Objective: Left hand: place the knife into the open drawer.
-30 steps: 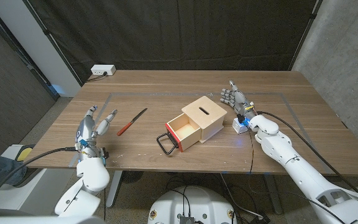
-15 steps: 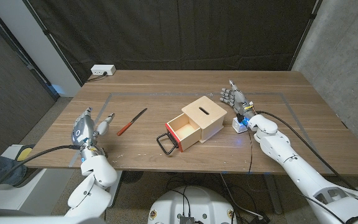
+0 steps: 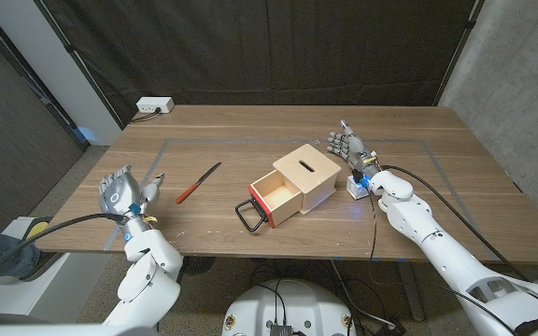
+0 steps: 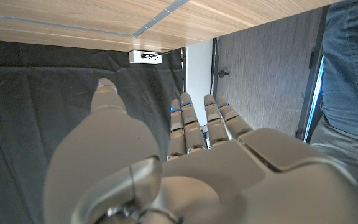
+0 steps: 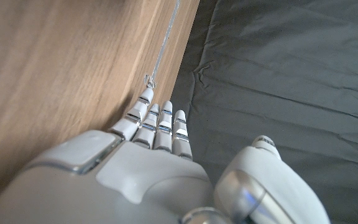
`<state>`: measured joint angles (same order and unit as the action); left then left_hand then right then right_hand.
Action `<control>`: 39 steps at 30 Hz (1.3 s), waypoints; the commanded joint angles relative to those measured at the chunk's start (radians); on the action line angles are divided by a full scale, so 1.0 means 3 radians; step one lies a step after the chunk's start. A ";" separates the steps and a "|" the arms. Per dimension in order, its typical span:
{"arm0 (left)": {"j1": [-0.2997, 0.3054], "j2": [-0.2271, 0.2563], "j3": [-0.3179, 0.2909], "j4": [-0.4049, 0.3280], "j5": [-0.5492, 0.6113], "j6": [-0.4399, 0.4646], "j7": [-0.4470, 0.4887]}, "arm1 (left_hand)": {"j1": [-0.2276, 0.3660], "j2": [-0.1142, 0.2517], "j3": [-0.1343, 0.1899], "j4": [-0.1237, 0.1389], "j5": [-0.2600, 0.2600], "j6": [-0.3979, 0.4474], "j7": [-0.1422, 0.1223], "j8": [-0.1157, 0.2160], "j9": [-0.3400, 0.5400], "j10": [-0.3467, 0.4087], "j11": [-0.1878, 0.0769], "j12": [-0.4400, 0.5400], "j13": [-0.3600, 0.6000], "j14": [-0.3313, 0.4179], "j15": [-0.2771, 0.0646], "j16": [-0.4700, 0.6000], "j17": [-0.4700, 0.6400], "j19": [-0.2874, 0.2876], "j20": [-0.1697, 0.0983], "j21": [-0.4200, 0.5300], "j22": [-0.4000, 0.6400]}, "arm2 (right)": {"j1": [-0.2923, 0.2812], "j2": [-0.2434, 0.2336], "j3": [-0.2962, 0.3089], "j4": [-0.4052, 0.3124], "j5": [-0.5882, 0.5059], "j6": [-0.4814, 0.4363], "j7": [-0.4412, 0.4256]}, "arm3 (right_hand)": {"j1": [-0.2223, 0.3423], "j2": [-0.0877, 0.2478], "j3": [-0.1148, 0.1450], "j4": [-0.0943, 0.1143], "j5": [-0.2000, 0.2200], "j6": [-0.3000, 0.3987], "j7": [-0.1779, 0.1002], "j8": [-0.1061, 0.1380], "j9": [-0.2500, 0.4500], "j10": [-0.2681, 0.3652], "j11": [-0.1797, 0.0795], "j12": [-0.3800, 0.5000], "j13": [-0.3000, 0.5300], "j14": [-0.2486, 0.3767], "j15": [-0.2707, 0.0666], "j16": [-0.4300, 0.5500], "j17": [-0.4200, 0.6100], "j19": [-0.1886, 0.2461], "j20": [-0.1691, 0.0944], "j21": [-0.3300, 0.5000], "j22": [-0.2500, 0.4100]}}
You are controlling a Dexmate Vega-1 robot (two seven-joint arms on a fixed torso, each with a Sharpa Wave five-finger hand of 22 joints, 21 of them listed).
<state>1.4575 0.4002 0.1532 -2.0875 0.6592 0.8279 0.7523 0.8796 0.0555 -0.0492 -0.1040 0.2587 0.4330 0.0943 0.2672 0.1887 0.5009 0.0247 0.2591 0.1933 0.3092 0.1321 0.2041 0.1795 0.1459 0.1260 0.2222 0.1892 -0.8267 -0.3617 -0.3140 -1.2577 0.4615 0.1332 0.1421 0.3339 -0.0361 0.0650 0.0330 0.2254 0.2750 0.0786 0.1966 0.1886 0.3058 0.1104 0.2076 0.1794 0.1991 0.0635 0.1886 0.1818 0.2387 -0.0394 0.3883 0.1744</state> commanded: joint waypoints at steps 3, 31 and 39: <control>-0.0264 0.0227 0.0290 0.0023 0.0202 0.0584 -0.0234 | 0.0112 -0.0021 -0.0001 -0.0048 -0.0020 0.0100 -0.0067 0.0020 0.0014 0.0117 -0.0041 0.0002 0.0009 0.0043 -0.0199 0.0001 0.0011 -0.0045 -0.0165 -0.0013 0.0011 | -0.0013 0.0009 -0.0006 -0.0011 -0.0012 -0.0029 -0.0041 | 0.0015 0.0002 0.0011 -0.0028 -0.0011 0.0021 -0.0001 0.0006 0.0004 0.0017 -0.0001 0.0015 0.0015 0.0020 -0.0007 0.0009 0.0008 0.0024 -0.0002 -0.0015 0.0015; -0.0814 0.1056 0.0936 -0.0262 0.0071 0.1390 -0.1376 | 0.0176 -0.0035 -0.0039 -0.0042 -0.0043 0.0340 -0.0308 0.0013 0.0019 0.0367 -0.0343 -0.0022 0.0018 0.0116 -0.0571 0.0006 0.0012 -0.0359 -0.0566 -0.0099 0.0000 | -0.0121 -0.0040 -0.0002 -0.0123 0.0003 -0.0066 -0.0045 | 0.0021 0.0007 0.0006 -0.0038 -0.0016 0.0022 -0.0009 0.0003 0.0005 0.0020 -0.0001 0.0014 0.0015 0.0027 -0.0012 0.0009 0.0008 0.0033 0.0004 -0.0049 0.0016; -0.1026 0.1217 0.1140 -0.0294 -0.0019 0.1532 -0.1537 | 0.0215 -0.0025 -0.0032 -0.0053 -0.0043 0.0345 -0.0328 -0.0002 0.0020 0.0396 -0.0387 -0.0032 0.0020 0.0161 -0.0612 0.0018 0.0011 -0.0380 -0.0562 -0.0091 -0.0001 | -0.0099 -0.0056 -0.0019 -0.0124 -0.0010 -0.0079 -0.0015 | 0.0021 0.0009 0.0004 -0.0040 -0.0017 0.0022 -0.0009 0.0003 0.0005 0.0020 0.0000 0.0014 0.0015 0.0028 -0.0010 0.0009 0.0008 0.0033 0.0008 -0.0057 0.0016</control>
<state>1.2280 0.6925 0.4161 -2.1557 0.6839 1.2148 0.3755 0.9385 0.0496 -0.0606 -0.1145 0.2474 0.5316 0.0029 0.2683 0.1933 0.6142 -0.0823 0.2511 0.1980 0.3481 -0.0377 0.2035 0.1792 0.0349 -0.0322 0.1920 0.1859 -0.8594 -0.3724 -0.3144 -1.2923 0.4608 0.1161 0.1265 0.3339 -0.0361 0.0636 0.0233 0.2205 0.2750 0.0786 0.1966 0.1883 0.3057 0.1105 0.2076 0.1794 0.1990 0.0634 0.1886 0.1818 0.2423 -0.0357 0.3734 0.1743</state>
